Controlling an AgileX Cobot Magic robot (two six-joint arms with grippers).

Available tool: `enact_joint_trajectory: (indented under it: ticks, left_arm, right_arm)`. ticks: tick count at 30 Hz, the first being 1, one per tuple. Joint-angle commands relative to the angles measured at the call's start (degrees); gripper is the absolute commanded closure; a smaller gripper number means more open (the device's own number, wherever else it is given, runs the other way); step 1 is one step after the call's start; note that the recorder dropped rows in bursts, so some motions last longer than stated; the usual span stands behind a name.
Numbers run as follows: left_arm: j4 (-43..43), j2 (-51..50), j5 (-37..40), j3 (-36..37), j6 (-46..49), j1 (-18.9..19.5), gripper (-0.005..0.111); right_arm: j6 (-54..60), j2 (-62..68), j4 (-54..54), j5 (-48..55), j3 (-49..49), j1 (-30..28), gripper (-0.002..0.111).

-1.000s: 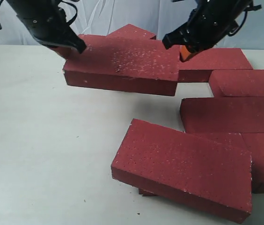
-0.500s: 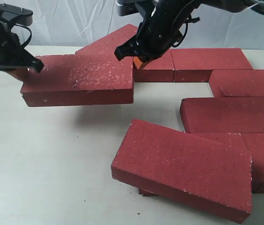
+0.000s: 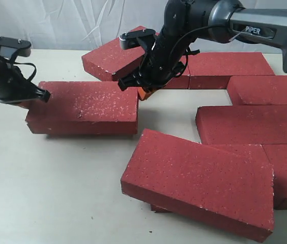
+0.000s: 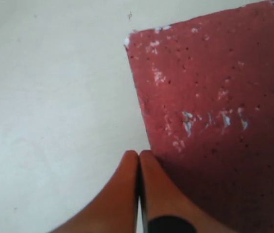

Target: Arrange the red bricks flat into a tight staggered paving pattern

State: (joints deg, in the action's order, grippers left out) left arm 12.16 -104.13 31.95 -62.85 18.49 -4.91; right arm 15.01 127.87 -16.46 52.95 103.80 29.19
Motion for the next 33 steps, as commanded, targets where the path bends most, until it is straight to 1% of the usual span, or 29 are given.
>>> enact_joint_trajectory:
  ticks: [1, 4, 9, 12, 13, 15, 17, 19, 21, 23, 24, 25, 26, 29, 31, 33]
  left_arm:
    - [2.00, -4.37, -3.20, 1.11, -0.36, 0.15, 0.107]
    - [1.92, -4.74, -4.68, 1.11, -1.14, 0.97, 0.107]
    - [-0.10, -4.19, -6.39, 1.11, -2.12, 3.41, 0.107]
    - [0.65, -3.13, -8.95, 1.78, -2.16, 4.04, 0.107]
    - [0.13, -2.60, -9.88, 2.36, -1.11, 4.04, 0.107]
    - [-3.05, -1.28, -10.15, 3.96, -0.03, 4.20, 0.107]
    - [-5.81, -0.41, -10.56, 5.39, 0.26, 4.91, 0.107]
    - [-7.80, -0.17, -13.37, 6.38, 0.82, 5.85, 0.107]
    - [-6.33, -0.28, -15.12, 6.38, 0.82, 6.56, 0.107]
    - [-4.76, -0.49, -14.55, 6.38, 0.82, 6.56, 0.107]
    - [-3.78, -0.76, -13.64, 6.38, 0.82, 6.56, 0.107]
    - [-2.71, -0.87, -12.90, 6.38, 1.15, 6.56, 0.107]
    - [-1.46, -1.09, -12.32, 6.38, 2.22, 6.43, 0.107]
    - [5.81, -2.40, -11.10, 6.14, 9.70, 6.43, 0.107]
    - [10.70, -3.65, -10.18, 5.75, 13.61, 6.43, 0.107]
    - [14.80, -4.92, -6.43, 4.77, 16.85, 6.43, 0.107]
  right_arm:
    - [0.38, 0.69, 4.28, -1.46, 0.45, 0.56, 0.109]
    - [-0.09, 0.69, 9.68, -1.35, 0.45, 0.56, 0.109]
    - [-0.09, 0.83, 15.97, -0.59, 0.45, -1.17, 0.109]
    - [0.16, 0.12, 16.93, -0.22, 0.32, -3.46, 0.109]
    - [1.32, -0.47, 15.69, -0.22, -0.06, -4.43, 0.109]
    - [6.14, -2.16, 10.47, -0.22, -2.13, -6.33, 0.109]
    - [14.45, -4.80, 1.37, -0.22, -5.94, -7.52, 0.109]
    - [27.17, -7.35, -10.34, 0.32, -10.87, -8.23, 0.109]
    - [40.32, -9.05, -21.68, 1.06, -15.09, -8.23, 0.109]
    - [50.31, -9.66, -33.14, 1.13, -17.41, -7.12, 0.109]
    - [52.92, -9.66, -36.98, 1.62, -17.59, -6.23, 0.109]
    - [53.55, -9.40, -37.92, 2.51, -17.59, -5.03, 0.109]
    - [53.64, -9.28, -37.14, 2.96, -17.59, -3.88, 0.109]
    - [52.81, -8.81, -27.89, 0.82, -17.35, 1.53, 0.109]
    - [47.89, -8.29, -22.29, -1.54, -15.90, 4.76, 0.109]
    - [43.85, -7.66, -16.49, -1.93, -13.74, 7.48, 0.109]
